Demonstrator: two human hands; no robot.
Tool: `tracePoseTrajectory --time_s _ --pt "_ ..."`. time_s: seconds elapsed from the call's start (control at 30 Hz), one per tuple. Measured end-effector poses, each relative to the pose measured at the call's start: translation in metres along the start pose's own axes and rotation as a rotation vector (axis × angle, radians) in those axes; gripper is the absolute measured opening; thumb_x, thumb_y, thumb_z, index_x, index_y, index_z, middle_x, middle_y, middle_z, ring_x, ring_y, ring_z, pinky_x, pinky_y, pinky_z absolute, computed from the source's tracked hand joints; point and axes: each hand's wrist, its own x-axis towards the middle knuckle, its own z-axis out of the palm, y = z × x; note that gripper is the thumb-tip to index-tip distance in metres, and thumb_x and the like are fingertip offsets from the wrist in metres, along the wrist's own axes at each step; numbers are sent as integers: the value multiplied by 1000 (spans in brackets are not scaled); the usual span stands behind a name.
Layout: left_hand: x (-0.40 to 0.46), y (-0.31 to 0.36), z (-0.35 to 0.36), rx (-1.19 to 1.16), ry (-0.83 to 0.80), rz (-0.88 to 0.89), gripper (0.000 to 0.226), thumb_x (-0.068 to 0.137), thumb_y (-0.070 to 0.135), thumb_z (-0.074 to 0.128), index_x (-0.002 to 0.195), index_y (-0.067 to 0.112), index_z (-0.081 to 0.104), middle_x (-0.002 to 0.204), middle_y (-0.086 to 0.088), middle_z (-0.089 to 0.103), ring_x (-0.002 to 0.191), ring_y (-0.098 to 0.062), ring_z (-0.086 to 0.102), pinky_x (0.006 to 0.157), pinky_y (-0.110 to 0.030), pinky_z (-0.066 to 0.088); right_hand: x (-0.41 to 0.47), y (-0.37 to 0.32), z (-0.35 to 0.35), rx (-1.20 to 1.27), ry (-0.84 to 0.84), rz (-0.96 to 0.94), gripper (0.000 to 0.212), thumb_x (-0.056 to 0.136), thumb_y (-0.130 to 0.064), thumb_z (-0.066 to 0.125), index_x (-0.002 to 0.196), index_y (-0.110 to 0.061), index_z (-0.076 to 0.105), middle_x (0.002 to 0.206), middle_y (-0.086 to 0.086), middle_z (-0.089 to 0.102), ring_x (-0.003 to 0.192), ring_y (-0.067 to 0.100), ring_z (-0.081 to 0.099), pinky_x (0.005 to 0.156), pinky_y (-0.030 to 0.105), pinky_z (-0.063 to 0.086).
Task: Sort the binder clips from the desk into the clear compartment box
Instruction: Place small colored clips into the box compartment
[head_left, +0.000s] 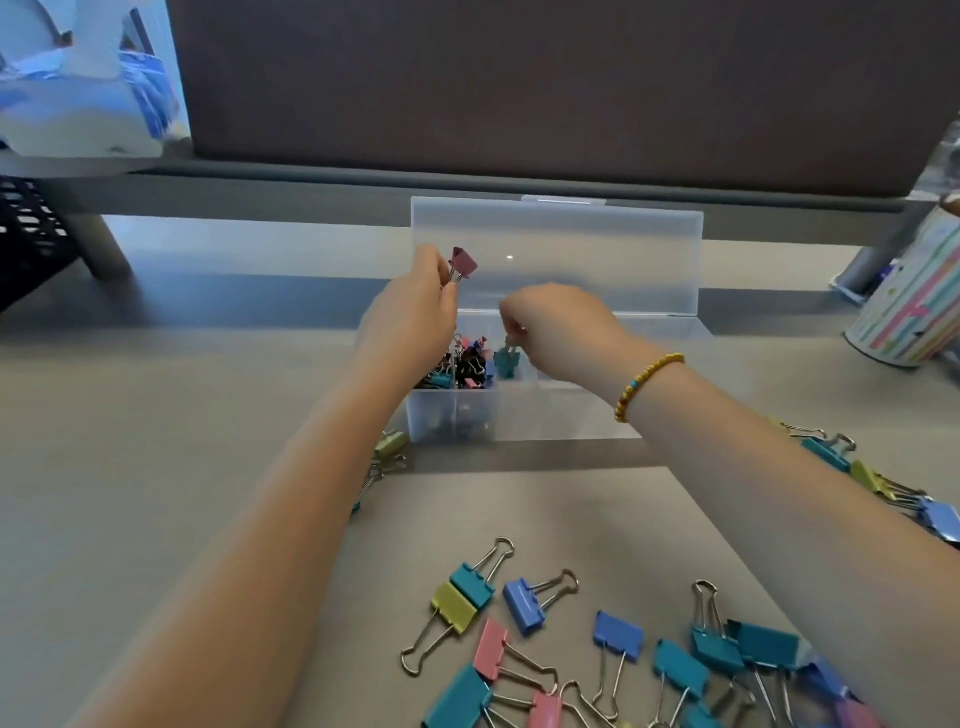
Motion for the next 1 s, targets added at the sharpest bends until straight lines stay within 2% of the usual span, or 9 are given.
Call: tracePoseTrajectory --time_s 0.1,0.2,0.3,0.43,0.7,0.77,0.87,0.93,1.0 --pt "1 1 0 37 -18 6 7 100 23 36 99 17 34 87 -10 63 73 -24 60 62 -35 49 3 -2 2 -75 -10 -40 8 93 -8 50 89 -14 51 97 8 62 78 25 49 63 30 35" --pt "0 1 1 57 -19 7 8 100 24 35 100 16 35 86 -9 63 72 -25 60 64 -37 51 4 1 0 -61 -36 -60 6 93 -14 53 90 -16 57 97 8 62 81 26 51 64 29 37" --pt "0 1 1 54 -25 4 11 100 24 36 104 14 38 88 -9 62 73 -24 61 65 -36 51 2 0 -2 -55 -95 -65 11 92 -19 57 98 -17 67 98 6 64 83 24 55 65 28 41" --pt "-1 1 0 66 -36 14 12 100 24 36 105 13 39 89 -10 63 74 -24 61 65 -36 52 -2 -4 -2 -78 -163 -51 21 93 -24 57 109 -17 68 107 8 65 89 26 58 67 29 41" --pt "-3 2 -1 82 -52 16 15 100 24 35 107 12 40 87 -9 62 75 -25 60 64 -36 48 -8 -4 -9 7 -233 -22 35 94 -4 46 120 -17 64 120 6 61 103 27 57 73 29 43" --pt "-3 2 -1 90 -52 23 14 100 24 35 106 13 39 86 -9 62 74 -24 59 62 -34 47 -8 -3 -11 28 -232 -4 32 94 -5 45 116 -18 65 121 7 58 101 26 55 72 29 39" --pt "-3 1 0 104 -50 28 15 100 24 34 107 13 39 86 -8 61 72 -24 59 60 -34 47 -8 -1 -15 88 -297 11 32 93 -6 43 106 -18 69 115 7 59 88 24 51 70 29 39" --pt "-3 1 0 108 -49 28 15 100 24 34 108 12 40 86 -9 62 74 -26 59 63 -37 49 -10 -3 -17 113 -355 10 30 93 -10 44 110 -14 68 114 8 60 89 25 52 74 31 44" --pt "-2 2 0 114 -57 24 16 100 24 34 109 12 40 86 -9 61 73 -25 59 62 -36 48 -10 -7 -16 91 -393 15 31 94 -13 43 118 -10 63 119 11 60 100 27 55 86 34 48"
